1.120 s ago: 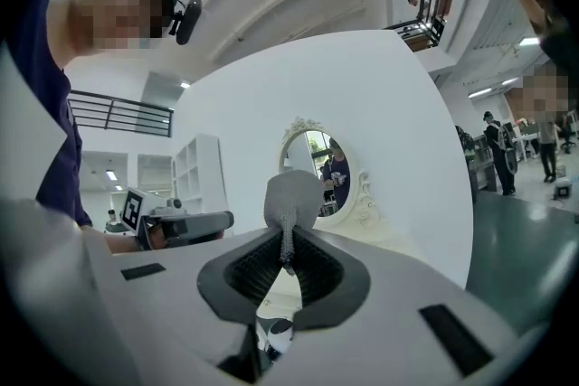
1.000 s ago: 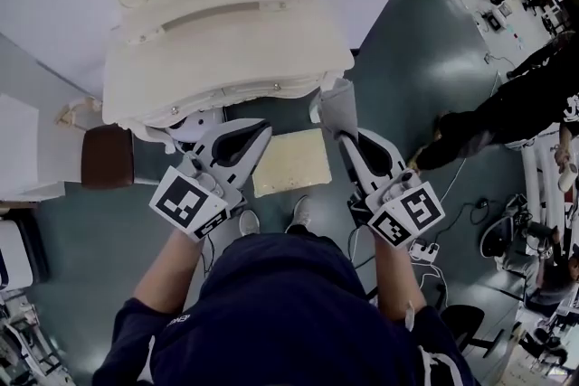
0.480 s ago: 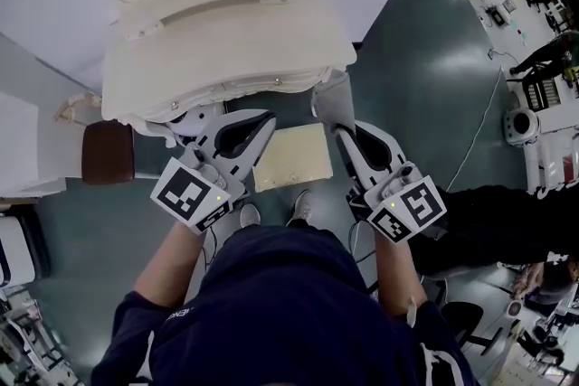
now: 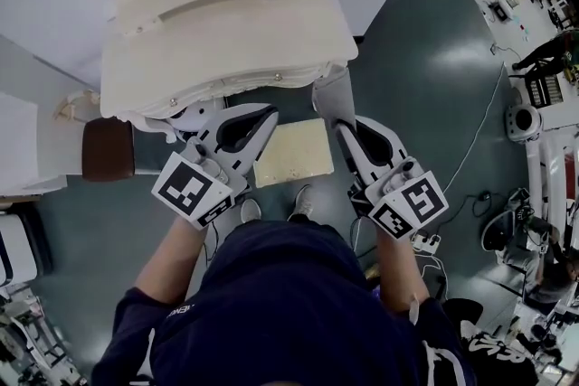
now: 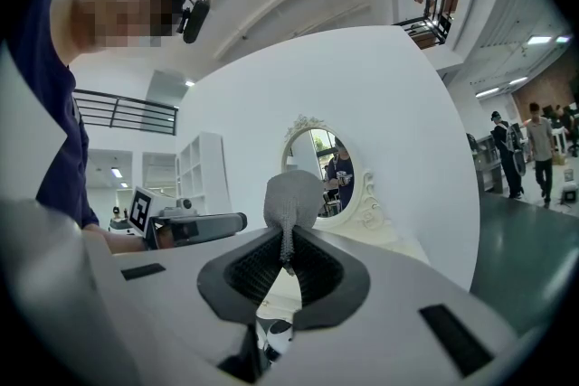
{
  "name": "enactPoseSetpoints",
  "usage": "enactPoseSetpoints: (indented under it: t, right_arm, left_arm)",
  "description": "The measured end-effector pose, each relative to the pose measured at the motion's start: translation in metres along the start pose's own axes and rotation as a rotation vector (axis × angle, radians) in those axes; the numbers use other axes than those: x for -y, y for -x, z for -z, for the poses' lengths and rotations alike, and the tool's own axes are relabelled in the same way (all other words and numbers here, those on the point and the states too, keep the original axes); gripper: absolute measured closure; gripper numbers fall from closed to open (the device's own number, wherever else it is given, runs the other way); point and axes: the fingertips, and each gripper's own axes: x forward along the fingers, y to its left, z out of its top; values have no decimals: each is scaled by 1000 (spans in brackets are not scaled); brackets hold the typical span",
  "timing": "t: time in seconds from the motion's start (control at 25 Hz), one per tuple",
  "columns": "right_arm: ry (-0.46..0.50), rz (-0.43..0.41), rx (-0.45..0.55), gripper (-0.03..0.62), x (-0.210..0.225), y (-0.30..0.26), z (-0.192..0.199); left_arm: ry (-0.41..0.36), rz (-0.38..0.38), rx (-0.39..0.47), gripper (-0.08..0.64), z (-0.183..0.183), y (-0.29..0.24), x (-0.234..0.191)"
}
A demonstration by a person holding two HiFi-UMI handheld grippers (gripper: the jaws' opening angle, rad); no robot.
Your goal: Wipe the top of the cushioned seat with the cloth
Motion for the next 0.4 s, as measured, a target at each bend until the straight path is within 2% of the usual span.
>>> enactPoseSetpoints:
  t: [0.4]
  right_arm:
    - [0, -12, -9, 548, 2, -2, 1]
  left_arm:
    - [-5, 0, -3, 552, 1, -3, 0]
